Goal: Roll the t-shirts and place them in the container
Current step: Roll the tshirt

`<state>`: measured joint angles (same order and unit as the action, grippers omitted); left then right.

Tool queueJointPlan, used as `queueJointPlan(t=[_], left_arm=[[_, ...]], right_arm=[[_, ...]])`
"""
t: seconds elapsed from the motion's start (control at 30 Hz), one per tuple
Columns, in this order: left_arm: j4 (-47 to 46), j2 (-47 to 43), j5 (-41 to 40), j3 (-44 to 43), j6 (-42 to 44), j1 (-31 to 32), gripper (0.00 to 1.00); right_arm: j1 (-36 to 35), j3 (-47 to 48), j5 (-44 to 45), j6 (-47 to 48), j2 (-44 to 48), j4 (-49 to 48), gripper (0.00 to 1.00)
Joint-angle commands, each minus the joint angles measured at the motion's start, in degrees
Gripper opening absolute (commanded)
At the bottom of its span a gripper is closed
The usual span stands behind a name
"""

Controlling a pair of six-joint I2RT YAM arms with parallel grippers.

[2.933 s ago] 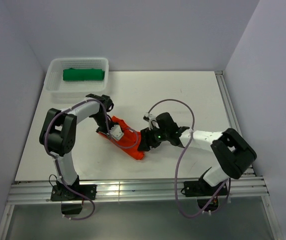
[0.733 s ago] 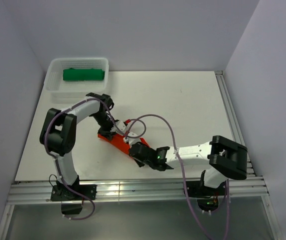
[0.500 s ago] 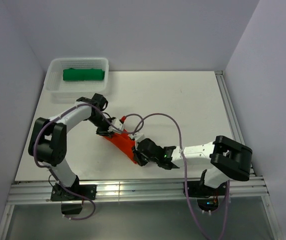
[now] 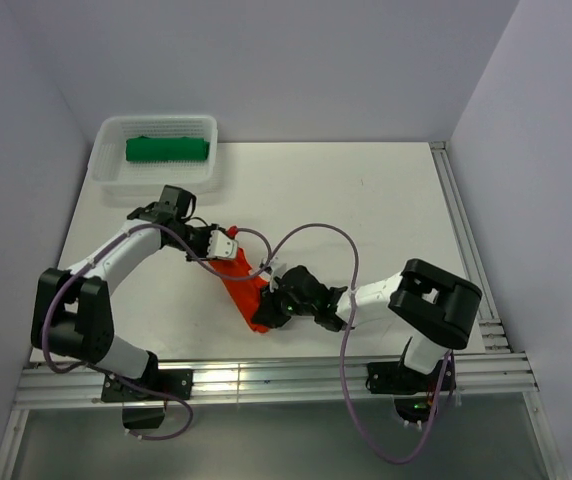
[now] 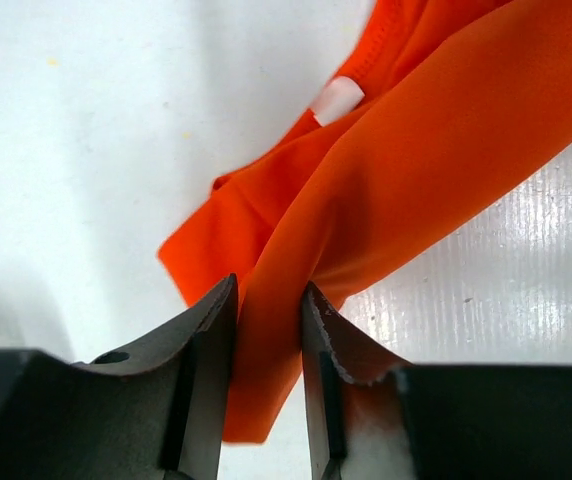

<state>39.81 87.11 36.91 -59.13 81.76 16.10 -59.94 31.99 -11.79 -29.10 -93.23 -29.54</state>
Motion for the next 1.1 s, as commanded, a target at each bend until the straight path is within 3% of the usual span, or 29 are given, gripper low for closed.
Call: queueJointPlan(t=[0.0, 0.43, 0.67, 1.07], left_arm=[[-4.3, -4.8, 2.7, 1.7, 0.1, -1.2, 0.37], [3.3, -13.1, 1.5, 7.3, 15.9, -3.5, 0.38], [8.3, -13.4, 1.7, 10.7, 26.8, -3.4, 0.50], [-1.5, -11.0, -5.8, 19.9, 31.8, 1.2, 0.54]], right_arm=[[1.5, -1.9, -6.2, -3.2, -2.6, -3.2, 0.00], [8.5, 0.7, -24.6, -8.3, -11.3, -7.0, 0.00], [12.1, 4.3, -32.8, -8.1, -15.8, -3.0, 0.00], [16.4, 11.5, -42.3, -4.3, -17.8, 8.4, 0.00]])
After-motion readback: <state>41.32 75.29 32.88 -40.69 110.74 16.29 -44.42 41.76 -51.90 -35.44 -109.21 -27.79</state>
